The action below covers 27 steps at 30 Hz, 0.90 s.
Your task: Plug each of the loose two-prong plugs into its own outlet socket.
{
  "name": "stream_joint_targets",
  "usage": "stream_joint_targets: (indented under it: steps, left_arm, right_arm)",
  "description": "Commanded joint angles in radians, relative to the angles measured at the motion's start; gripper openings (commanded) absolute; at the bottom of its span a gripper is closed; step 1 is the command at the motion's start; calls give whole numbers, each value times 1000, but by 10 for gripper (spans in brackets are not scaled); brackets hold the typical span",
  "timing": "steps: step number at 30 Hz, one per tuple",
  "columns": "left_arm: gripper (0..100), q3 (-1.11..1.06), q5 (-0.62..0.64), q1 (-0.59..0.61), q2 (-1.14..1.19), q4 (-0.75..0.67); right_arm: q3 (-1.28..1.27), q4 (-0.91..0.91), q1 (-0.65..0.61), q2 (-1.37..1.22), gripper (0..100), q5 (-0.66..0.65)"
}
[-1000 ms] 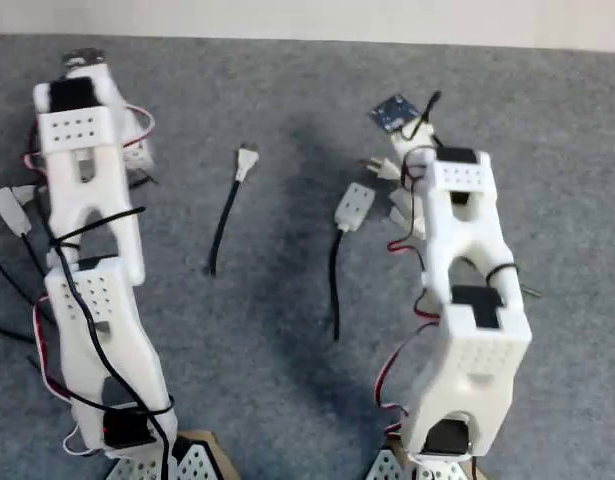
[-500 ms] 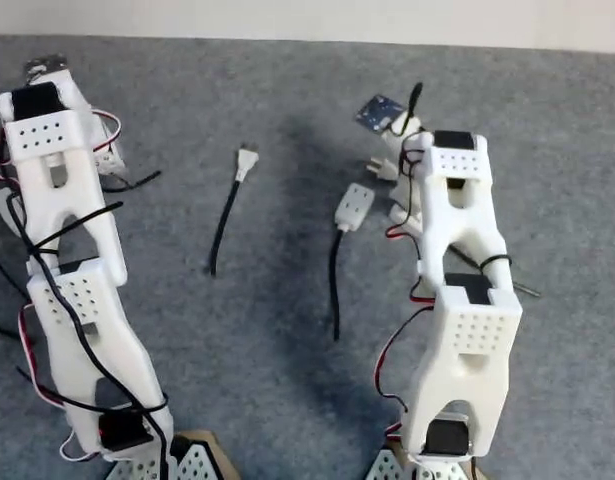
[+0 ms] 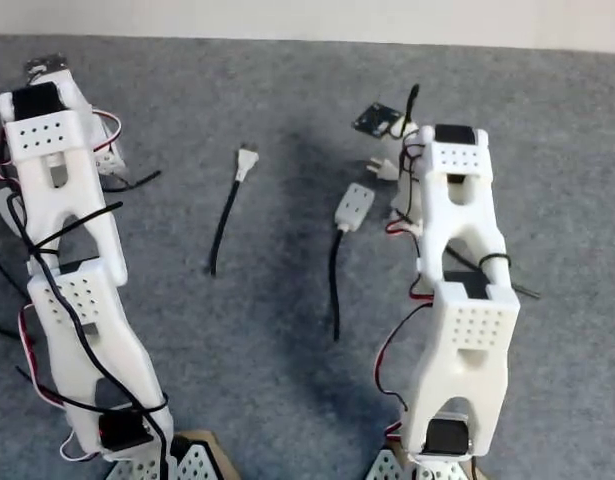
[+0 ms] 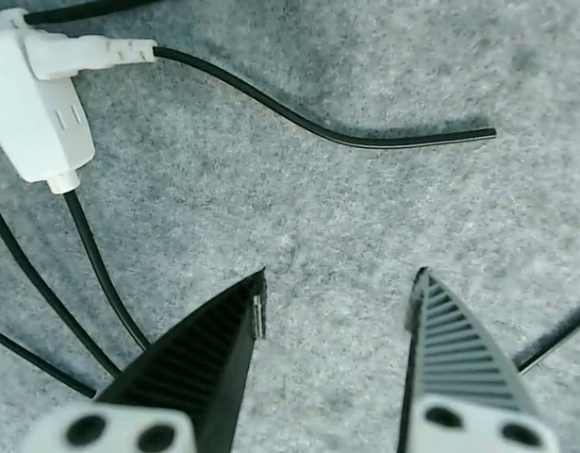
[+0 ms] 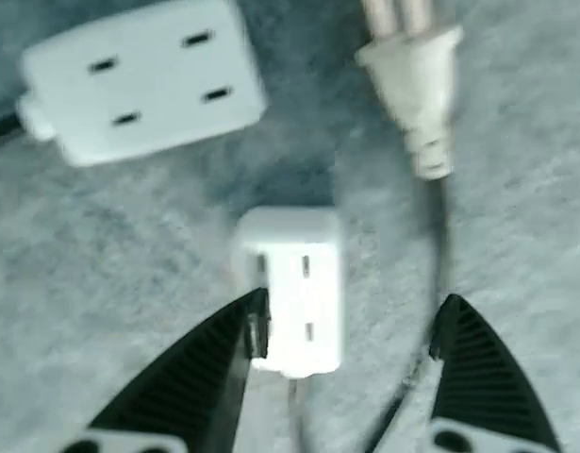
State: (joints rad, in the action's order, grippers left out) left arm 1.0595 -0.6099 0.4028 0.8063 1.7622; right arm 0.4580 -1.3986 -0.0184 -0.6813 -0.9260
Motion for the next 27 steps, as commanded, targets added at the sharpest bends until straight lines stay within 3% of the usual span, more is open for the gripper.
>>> stream_joint_targets:
  steps: [1,12,15,19,27]
  left_arm:
    - [248,4,-6,5,-59,-2]
    - [248,2,-5,16,-59,-2]
    - [248,2,-5,22,-59,-2]
    - [248,2,-5,22,-59,-2]
    - [248,2,-5,39,-59,0]
  right_arm:
    - [90,-99,-1,8,276,-8]
    - [-102,102,-5,4,271,0]
    - [-110,101,-5,5,197,0]
    - [-113,99,-5,15,0,41]
    - [-145,-15,-74,154,6,60]
